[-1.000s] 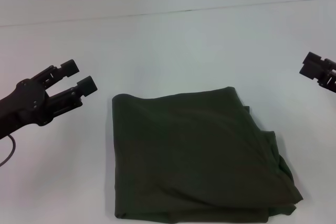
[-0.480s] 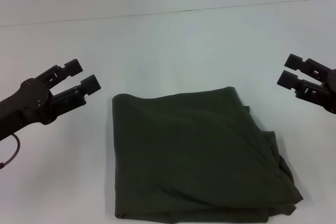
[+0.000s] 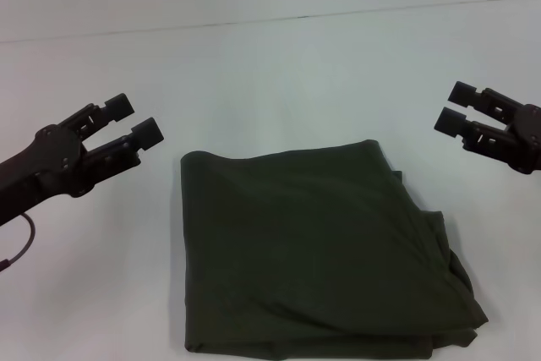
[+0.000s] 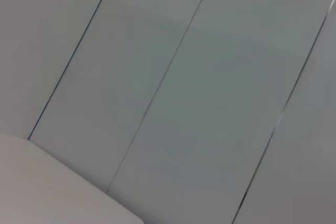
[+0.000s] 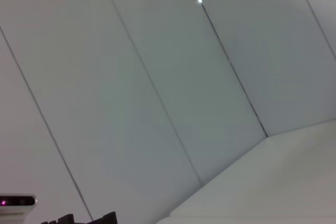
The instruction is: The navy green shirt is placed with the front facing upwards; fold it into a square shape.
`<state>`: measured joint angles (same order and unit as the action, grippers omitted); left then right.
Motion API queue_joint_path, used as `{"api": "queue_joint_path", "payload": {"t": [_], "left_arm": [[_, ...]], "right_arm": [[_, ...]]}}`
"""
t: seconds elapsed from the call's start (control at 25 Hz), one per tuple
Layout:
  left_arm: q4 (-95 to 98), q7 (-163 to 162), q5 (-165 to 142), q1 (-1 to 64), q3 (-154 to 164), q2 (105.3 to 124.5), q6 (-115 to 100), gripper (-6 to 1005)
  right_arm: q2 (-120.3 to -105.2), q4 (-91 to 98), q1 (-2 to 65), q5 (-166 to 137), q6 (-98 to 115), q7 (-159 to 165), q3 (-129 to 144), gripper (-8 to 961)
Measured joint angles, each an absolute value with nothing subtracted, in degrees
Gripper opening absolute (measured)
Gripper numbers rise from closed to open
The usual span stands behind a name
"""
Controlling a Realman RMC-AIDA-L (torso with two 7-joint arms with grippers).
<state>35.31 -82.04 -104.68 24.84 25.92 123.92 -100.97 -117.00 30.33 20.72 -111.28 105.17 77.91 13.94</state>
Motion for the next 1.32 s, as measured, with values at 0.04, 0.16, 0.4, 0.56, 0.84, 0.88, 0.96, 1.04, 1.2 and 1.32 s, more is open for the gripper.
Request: {"api": "queue_joint_path", "payload": {"t": [0.04, 0.16, 0.4, 0.56, 0.84, 0.88, 0.96, 1.04, 1.2, 1.32], "left_arm": [[35.1, -81.9, -104.7, 25.1, 26.1, 123.93, -100.7, 912], [34.4, -81.4, -104.7, 25.4, 26.1, 123.93, -100.5, 912], [33.9, -80.7, -104.7, 25.8, 26.2, 123.93, -100.0, 912], [33.9, -80.7, -104.7, 26.0, 26.3, 123.87, -100.0, 907], [33.9, -80.8, -104.8, 26.4, 26.3, 123.76, -100.0, 907], [33.9, -80.8, -104.9, 26.4, 26.3, 123.75, -100.0, 908], [33.9, -80.8, -104.8, 26.4, 26.3, 123.75, -100.0, 908], [33.9, -80.8, -104.8, 26.4, 26.3, 123.75, -100.0, 908], [33.9, -80.8, -104.7, 26.5, 26.3, 123.77, -100.0, 908], [33.9, -80.7, -104.7, 26.7, 26.3, 123.8, -99.9, 908]], "right_arm": [[-117.0, 30.3, 20.7, -111.2, 105.0, 78.0, 13.8, 945], [-117.06, 29.8, 20.9, -111.2, 103.6, 78.3, 13.6, 945], [-117.23, 29.6, 20.9, -111.1, 102.7, 78.5, 13.5, 944], [-117.24, 29.6, 20.9, -111.1, 102.8, 78.6, 13.5, 945], [-117.24, 29.6, 21.1, -111.1, 102.7, 78.6, 13.5, 944], [-117.24, 29.6, 21.1, -111.1, 102.7, 78.6, 13.5, 944], [-117.24, 29.6, 21.1, -111.1, 102.7, 78.6, 13.5, 944], [-117.24, 29.6, 21.1, -111.1, 102.7, 78.6, 13.5, 944], [-117.24, 29.6, 21.3, -111.0, 102.6, 78.6, 13.4, 945], [-117.24, 29.6, 21.6, -111.0, 102.3, 78.6, 13.4, 945]]}}
